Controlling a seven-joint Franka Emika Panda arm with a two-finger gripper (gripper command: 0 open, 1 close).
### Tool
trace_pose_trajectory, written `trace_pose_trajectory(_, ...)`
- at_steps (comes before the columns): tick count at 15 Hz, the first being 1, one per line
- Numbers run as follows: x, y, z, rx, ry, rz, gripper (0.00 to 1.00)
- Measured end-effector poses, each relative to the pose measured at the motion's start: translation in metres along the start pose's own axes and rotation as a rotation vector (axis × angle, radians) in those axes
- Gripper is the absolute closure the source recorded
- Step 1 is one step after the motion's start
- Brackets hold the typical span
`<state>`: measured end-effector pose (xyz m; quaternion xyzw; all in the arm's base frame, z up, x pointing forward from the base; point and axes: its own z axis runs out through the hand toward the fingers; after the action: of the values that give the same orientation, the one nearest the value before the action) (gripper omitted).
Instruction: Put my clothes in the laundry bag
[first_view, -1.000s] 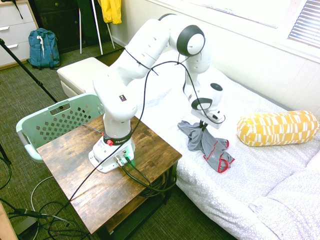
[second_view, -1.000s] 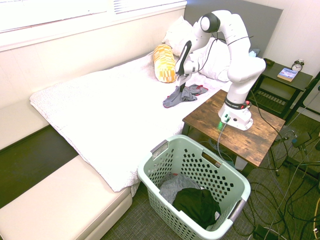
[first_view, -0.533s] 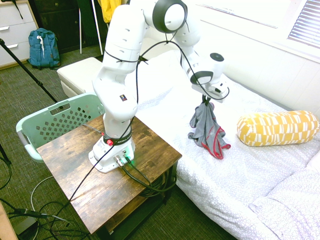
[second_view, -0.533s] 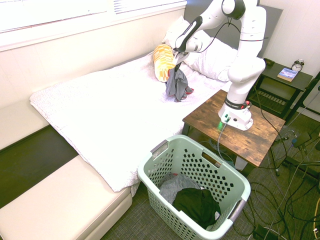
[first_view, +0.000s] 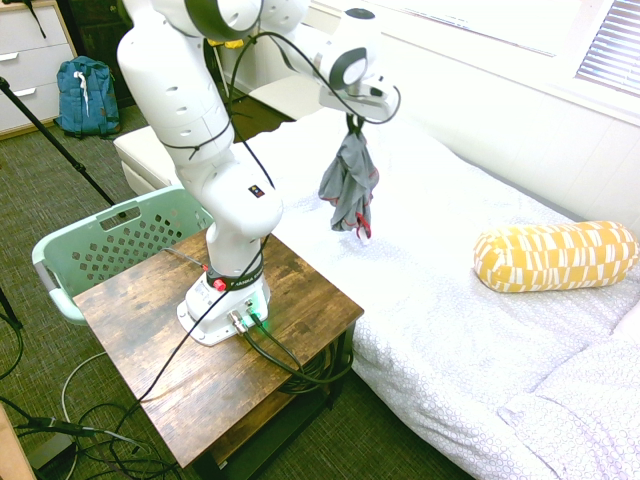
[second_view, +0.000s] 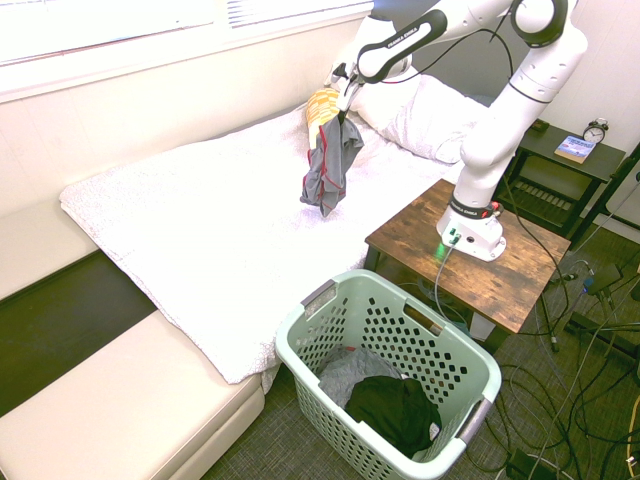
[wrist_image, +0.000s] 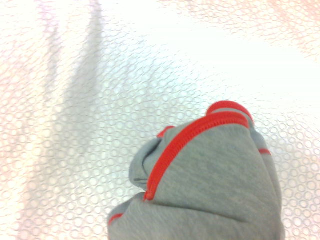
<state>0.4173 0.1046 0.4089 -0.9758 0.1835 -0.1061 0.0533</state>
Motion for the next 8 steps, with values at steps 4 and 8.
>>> trace_pose_trajectory(4,-0.157,-0.087,-0.056,-0.046,-0.013,-0.096,1.00)
trace_pose_trajectory(8,-0.333,-0.092,-0.095,-0.083,0.002,-0.177,1.00)
